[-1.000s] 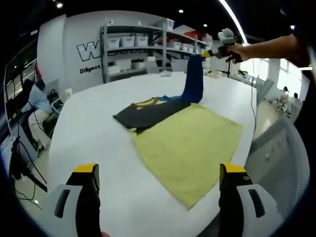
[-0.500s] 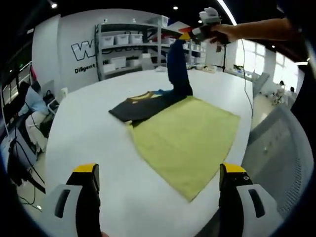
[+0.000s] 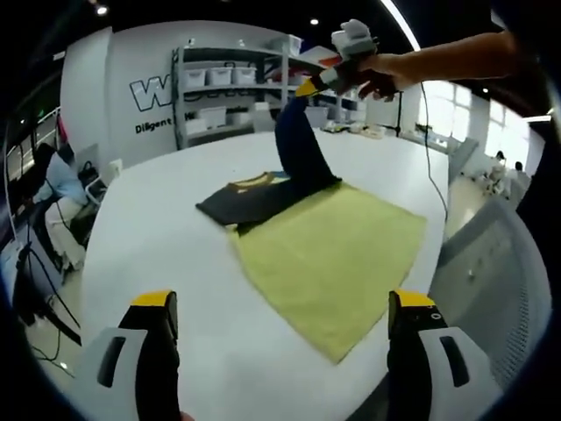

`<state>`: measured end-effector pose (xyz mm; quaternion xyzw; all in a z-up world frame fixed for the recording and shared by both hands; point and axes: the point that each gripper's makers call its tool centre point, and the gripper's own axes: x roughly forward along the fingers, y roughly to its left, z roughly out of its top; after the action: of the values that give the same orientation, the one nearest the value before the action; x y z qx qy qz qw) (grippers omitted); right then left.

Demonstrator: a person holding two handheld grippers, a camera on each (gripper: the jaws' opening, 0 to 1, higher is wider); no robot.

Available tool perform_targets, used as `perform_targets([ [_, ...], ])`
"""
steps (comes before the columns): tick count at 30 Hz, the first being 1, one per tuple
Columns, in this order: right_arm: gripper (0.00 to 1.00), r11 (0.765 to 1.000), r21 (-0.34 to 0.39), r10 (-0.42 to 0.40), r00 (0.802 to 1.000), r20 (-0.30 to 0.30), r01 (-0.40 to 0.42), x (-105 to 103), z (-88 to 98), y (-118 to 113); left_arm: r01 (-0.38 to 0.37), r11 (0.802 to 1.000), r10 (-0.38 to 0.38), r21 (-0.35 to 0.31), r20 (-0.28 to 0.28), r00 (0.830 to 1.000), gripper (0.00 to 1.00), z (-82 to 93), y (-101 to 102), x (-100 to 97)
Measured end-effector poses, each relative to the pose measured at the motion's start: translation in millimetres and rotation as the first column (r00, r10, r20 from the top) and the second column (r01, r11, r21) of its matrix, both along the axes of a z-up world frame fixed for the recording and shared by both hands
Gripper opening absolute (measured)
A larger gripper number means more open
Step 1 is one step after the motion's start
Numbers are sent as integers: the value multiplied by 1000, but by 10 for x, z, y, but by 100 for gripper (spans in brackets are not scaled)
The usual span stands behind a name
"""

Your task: Fold the garment on the visible template until the final outline fits inside the template.

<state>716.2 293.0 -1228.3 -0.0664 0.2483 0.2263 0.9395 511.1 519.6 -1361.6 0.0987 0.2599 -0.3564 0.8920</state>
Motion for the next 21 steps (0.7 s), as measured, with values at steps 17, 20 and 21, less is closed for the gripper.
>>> perform_targets([
  [17, 0, 1000, -8, 23, 997, -70, -24, 141, -541, 629, -40, 999, 40, -27, -13, 999, 97, 37, 128, -40],
  [20, 0, 999, -9, 30, 996, -85, -30, 187, -634, 681, -37, 999, 37, -17, -18, 999, 97, 29, 145, -60],
  [21, 0, 999, -12, 33, 996, -89, -34, 193, -656, 699, -35, 999, 35, -13, -20, 999, 97, 25, 148, -68],
])
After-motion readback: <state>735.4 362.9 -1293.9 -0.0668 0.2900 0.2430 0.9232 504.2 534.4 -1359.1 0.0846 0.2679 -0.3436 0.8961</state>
